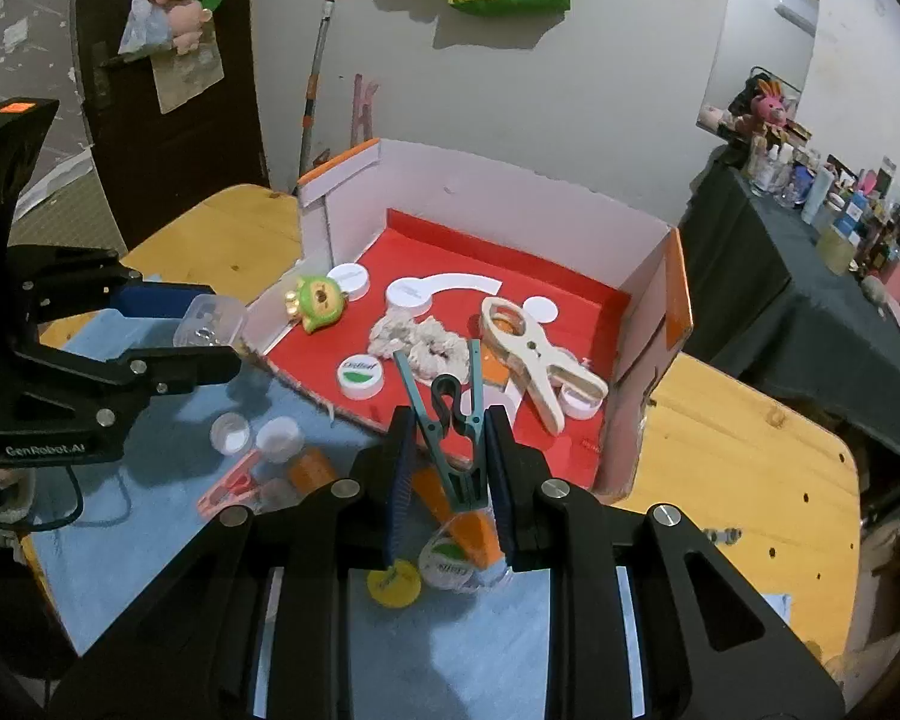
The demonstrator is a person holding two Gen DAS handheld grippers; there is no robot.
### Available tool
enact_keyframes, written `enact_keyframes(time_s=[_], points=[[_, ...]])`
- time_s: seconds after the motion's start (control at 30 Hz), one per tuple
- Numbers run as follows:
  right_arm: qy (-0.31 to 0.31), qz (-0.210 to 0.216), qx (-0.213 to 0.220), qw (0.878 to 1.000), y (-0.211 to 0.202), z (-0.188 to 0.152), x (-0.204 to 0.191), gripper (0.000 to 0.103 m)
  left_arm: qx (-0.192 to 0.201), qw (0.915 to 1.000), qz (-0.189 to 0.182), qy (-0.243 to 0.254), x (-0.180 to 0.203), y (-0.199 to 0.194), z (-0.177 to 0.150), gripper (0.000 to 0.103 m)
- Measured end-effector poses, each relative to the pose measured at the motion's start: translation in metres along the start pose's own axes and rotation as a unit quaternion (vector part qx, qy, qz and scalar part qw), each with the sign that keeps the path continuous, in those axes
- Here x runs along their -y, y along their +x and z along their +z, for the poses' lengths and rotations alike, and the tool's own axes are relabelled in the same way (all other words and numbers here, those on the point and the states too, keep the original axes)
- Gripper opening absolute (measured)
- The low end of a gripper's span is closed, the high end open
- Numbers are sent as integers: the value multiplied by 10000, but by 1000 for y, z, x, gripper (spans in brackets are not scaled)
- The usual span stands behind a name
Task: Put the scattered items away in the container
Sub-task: 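Carry the clear screw box and green clip over the cardboard box, then lower the clear screw box and green clip toward the red box floor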
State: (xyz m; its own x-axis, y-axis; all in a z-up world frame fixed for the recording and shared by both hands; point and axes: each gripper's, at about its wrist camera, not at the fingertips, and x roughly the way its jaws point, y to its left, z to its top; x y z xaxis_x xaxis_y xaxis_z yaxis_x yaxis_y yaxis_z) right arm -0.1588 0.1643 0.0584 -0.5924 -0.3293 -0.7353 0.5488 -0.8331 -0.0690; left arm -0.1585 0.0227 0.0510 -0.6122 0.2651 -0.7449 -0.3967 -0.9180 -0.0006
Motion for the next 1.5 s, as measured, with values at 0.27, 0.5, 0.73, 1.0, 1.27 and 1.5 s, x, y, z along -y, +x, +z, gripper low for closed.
enact_keyframes(time_s=[0.27, 0.5, 0.73, 1.0, 1.27, 1.5], points=[[78, -60, -209, 9997, 27, 14, 13, 22, -224, 9997, 58, -35, -7, 29, 10, 44], [151, -34, -484, 9987, 59, 21, 23, 22, -452, 9989, 142, -18, -13, 55, 17, 44], [112, 8, -728, 9973, 87, 26, 23, 22, -635, 9978, 203, -9, -18, 75, 21, 44], [103, 42, -953, 9954, 109, 24, 23, 22, -800, 9965, 221, -48, -24, 90, 16, 44], [112, 47, -1063, 9943, 118, 20, 27, 22, -902, 9957, 232, -5, -23, 96, 16, 44], [111, 34, -1064, 9943, 117, 20, 28, 22, -958, 9951, 234, 36, -21, 97, 14, 44]])
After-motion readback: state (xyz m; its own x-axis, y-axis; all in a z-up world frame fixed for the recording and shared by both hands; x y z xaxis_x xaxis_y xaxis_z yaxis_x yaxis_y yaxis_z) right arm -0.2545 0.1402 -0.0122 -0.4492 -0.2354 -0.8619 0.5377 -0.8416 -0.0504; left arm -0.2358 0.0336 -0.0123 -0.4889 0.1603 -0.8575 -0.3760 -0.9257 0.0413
